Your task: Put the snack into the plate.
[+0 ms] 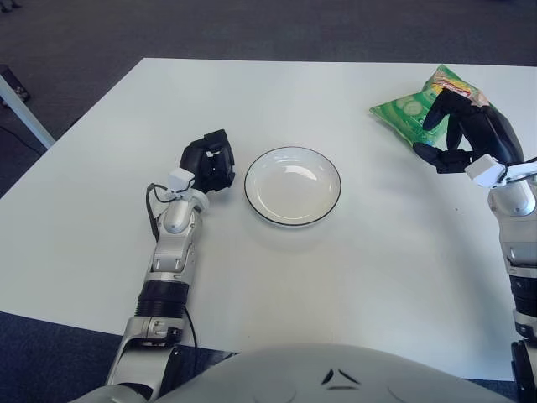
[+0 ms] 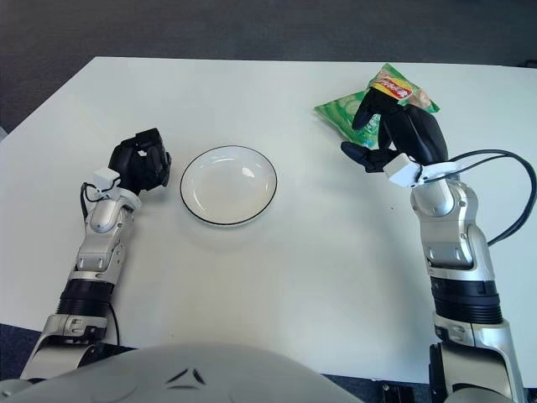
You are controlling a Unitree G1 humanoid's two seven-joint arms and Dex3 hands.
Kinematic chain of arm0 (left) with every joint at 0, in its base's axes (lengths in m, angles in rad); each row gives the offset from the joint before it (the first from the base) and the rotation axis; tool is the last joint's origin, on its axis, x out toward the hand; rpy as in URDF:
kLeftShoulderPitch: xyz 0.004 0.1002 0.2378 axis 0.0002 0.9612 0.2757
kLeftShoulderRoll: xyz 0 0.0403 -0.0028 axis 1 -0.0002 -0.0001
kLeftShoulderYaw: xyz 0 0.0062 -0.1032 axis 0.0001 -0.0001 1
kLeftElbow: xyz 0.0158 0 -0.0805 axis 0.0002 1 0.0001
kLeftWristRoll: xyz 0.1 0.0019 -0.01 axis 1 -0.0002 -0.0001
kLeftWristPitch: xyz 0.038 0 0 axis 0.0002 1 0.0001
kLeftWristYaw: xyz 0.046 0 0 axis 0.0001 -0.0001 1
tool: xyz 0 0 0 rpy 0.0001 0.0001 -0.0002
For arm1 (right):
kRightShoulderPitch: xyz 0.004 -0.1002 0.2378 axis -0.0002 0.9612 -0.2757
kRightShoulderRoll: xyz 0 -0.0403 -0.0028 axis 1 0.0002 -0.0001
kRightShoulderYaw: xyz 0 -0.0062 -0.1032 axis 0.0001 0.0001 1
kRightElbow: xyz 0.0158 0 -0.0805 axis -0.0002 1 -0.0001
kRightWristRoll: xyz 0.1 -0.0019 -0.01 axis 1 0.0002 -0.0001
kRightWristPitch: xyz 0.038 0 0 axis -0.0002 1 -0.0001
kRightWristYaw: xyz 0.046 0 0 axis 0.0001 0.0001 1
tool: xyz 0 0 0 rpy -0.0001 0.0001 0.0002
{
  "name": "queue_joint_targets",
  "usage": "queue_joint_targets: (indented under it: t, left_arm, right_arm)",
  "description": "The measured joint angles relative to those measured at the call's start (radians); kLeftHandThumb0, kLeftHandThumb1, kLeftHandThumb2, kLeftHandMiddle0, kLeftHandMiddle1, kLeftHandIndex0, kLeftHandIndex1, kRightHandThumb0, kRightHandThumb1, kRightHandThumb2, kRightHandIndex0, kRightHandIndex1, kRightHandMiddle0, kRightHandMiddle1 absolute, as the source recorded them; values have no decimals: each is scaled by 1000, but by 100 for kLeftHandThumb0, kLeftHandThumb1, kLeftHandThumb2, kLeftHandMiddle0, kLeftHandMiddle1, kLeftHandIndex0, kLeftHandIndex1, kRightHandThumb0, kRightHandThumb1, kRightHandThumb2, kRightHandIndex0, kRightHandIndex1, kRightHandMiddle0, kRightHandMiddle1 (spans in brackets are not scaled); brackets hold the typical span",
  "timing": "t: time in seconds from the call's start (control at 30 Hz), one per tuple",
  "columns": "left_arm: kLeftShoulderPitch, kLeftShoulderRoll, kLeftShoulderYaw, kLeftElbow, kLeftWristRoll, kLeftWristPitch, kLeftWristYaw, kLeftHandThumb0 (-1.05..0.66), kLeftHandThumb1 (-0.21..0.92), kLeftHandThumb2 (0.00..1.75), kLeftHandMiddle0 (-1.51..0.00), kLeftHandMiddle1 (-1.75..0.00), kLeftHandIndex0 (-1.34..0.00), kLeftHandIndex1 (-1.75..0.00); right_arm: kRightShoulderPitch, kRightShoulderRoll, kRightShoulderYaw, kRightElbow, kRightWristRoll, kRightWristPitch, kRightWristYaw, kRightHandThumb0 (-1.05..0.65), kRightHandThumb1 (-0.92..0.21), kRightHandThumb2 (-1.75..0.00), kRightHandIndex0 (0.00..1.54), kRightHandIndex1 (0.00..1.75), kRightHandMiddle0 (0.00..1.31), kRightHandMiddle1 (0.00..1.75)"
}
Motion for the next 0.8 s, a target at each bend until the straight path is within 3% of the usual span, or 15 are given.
queue_joint_targets:
  t: [0.17,0.23,0.4,0.8]
  left_arm:
    - [-1,-1,3,3,0,0,0,-45,73,96,-137,-175,-111,-175]
    - [-1,-2,4,3,0,0,0,-45,73,96,-137,-175,-111,-175]
    - [-1,-2,6,5,0,0,0,-45,73,96,-137,-175,-111,-175]
    - [-1,-2,10,7,3,0,2,-45,73,96,-137,-175,-111,-175]
  right_arm:
    - [-37,-72,31,94,-110,-83,-40,-39,-63,-91,73,175,37,175]
    - [-54,-99,41,143,-152,-110,-71,-17,-48,-110,67,170,34,175]
    - [-94,-144,61,233,-231,-142,-125,-4,-41,-120,62,167,31,175]
    - [-176,-203,110,366,-304,-207,-186,-1,-47,-114,54,171,24,175]
